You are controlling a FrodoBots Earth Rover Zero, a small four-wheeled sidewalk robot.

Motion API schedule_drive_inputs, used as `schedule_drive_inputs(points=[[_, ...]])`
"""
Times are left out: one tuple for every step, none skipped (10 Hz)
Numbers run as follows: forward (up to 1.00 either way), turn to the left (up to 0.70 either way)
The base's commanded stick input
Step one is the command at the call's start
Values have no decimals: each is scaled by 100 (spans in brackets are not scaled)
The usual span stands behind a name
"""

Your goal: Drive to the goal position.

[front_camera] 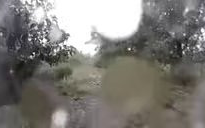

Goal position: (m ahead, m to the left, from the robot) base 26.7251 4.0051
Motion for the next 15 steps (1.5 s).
schedule_drive_inputs(points=[[85,0],[85,0],[85,0],[85,0],[85,0],[85,0],[85,0],[85,0],[85,0],[85,0],[85,0],[85,0],[85,0],[85,0],[85,0]])
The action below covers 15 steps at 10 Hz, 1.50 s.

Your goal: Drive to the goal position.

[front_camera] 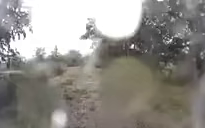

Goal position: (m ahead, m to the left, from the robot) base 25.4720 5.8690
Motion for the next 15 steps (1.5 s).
schedule_drive_inputs(points=[[85,0],[85,0],[85,0],[85,0],[85,0],[85,0],[85,0],[85,0],[85,0],[85,14],[85,29],[85,34],[85,34],[85,34],[85,34]])
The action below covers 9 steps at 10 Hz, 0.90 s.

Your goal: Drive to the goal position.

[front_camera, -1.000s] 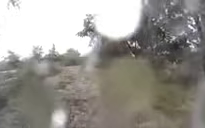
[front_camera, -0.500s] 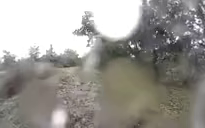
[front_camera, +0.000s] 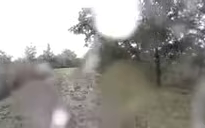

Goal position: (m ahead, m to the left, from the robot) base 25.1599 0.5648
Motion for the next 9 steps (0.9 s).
schedule_drive_inputs(points=[[85,34],[85,34],[85,0],[85,6],[85,34],[85,28],[85,0],[85,0],[85,0]])
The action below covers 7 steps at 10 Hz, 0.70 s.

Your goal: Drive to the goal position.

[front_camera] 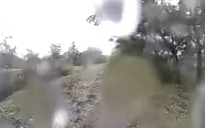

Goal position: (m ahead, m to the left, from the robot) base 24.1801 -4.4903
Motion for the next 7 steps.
schedule_drive_inputs(points=[[85,0],[85,0],[85,0],[85,0],[85,0],[85,0],[85,0]])
